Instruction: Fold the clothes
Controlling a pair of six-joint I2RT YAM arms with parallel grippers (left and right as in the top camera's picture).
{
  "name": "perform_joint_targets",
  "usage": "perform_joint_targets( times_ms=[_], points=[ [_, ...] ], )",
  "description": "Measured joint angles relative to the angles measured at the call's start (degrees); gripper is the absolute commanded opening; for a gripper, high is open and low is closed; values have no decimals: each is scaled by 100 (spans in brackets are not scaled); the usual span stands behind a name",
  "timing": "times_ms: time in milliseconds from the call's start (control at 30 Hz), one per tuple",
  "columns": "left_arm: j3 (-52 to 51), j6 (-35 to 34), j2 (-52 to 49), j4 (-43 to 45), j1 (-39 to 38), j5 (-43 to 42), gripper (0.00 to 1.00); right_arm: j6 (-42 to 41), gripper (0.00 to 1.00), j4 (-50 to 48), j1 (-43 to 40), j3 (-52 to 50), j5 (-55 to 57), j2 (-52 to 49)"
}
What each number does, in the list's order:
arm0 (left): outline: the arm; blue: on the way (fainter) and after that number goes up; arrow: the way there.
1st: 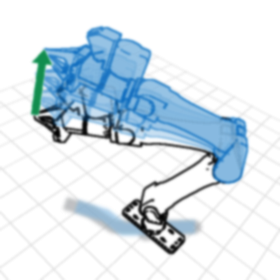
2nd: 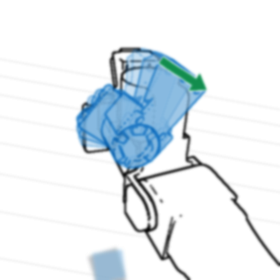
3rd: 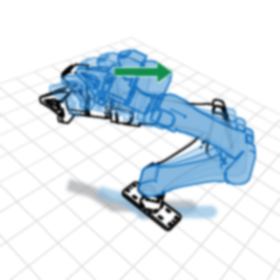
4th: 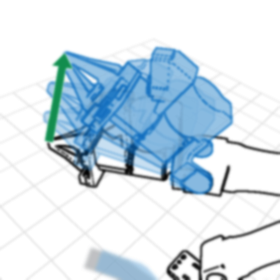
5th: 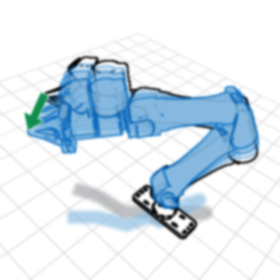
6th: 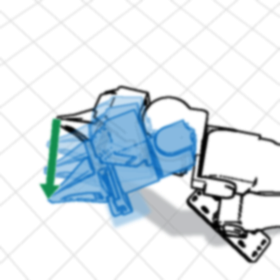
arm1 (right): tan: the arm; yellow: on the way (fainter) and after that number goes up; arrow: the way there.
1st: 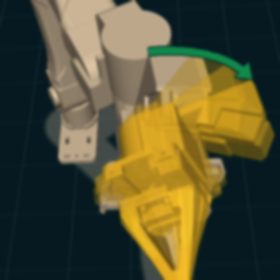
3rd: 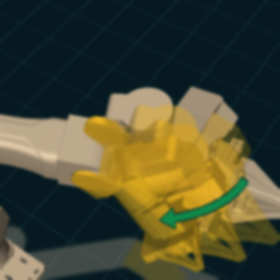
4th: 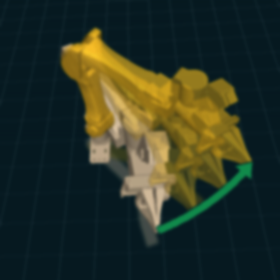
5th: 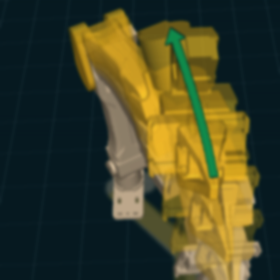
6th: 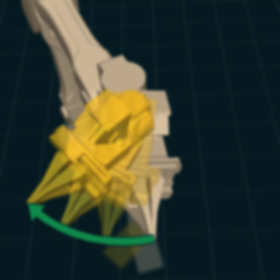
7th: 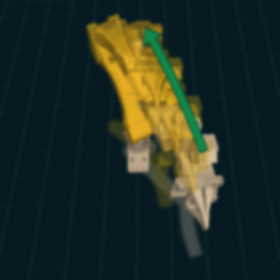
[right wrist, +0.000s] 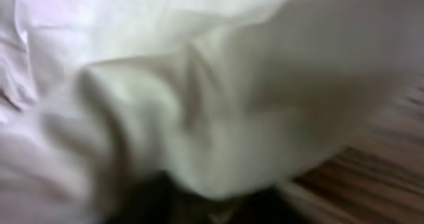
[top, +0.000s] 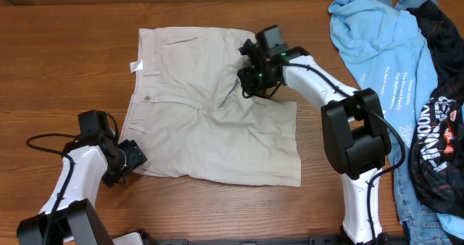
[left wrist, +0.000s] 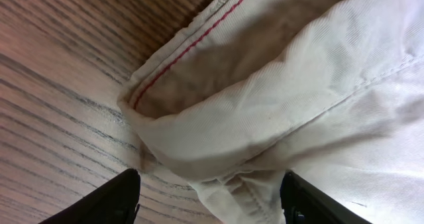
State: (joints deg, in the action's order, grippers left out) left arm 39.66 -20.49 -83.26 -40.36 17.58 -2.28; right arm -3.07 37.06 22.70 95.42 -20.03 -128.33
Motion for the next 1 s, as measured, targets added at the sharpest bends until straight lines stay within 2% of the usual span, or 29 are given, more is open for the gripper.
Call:
perform_joint_targets(
  times_ms=[133, 300, 433, 567, 700, 733, 767, 800, 900, 1000],
  points=[
    [0, 0, 0, -9, 0, 0, 71, -184, 4, 623, 13, 201, 610, 0],
    [0, 0, 0, -9, 0, 0, 72, -160, 4, 1742, -2, 1185, 1552, 98],
    [0, 0, 0, -4, 0, 0, 72, 2, 4, 2159, 144, 2065, 1862, 415],
    [0, 0, 0, -4, 0, 2, 72, 76, 4, 2188, 420, 2389, 1733, 717],
    [0, 0, 0, -2, 0, 2, 72, 339, 4, 2269, 549, 2404, 772, 761],
    [0, 0, 0, 0, 0, 2, 72, 481, 7, 2347, 557, 2404, 555, 752],
    [0, 0, 0, -2, 0, 2, 72, 601, 32, 2428, 584, 2404, 411, 752],
    [0, 0, 0, -4, 0, 2, 72, 699, 39, 2516, 597, 2404, 323, 752],
    [0, 0, 0, -9, 0, 2, 72, 1038, 32, 2723, 691, 2404, 334, 752],
    [0, 0, 0, -9, 0, 2, 72, 1054, 35, 2898, 772, 2404, 590, 752]
  ],
)
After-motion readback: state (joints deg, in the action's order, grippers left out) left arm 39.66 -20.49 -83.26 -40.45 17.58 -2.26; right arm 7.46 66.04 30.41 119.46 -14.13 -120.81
